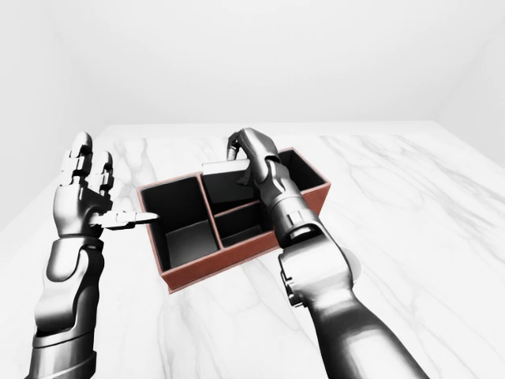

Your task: Pick up the book and place it in the front compartment of the caddy.

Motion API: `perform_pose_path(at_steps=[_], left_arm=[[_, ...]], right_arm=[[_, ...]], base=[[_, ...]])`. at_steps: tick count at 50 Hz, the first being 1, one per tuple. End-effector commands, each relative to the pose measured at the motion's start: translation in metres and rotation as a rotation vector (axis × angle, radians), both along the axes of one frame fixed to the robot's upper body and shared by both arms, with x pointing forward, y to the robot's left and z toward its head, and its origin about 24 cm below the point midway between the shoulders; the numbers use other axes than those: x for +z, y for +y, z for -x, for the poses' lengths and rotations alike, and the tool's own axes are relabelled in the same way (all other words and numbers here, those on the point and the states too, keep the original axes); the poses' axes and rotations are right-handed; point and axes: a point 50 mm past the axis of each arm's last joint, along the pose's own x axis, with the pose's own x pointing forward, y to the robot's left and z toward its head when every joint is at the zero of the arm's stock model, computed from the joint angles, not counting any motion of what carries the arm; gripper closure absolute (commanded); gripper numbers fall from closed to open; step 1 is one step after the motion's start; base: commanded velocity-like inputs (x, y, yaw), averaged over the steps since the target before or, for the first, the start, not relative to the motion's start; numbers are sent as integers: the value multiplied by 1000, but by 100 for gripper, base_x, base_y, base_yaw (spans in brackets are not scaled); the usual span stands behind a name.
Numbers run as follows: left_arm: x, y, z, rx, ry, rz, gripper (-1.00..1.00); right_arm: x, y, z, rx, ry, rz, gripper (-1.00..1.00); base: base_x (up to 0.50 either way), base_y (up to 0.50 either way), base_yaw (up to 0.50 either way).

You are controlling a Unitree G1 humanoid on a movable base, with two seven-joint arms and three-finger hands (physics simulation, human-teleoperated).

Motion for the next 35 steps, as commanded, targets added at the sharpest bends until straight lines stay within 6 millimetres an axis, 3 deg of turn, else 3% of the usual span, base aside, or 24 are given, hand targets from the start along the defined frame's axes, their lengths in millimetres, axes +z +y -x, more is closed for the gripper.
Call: perform_pose_path(at_steps=[1,35], left_arm=[[-1,0,0,-1,3,1,-100],[1,0,1,-3,-3,1,-100]], right_arm=[[8,-5,-1,-42,-49,-52,100],[6,-2,0,-62,-80,-49,100]], base=[[0,0,0],[0,0,0]])
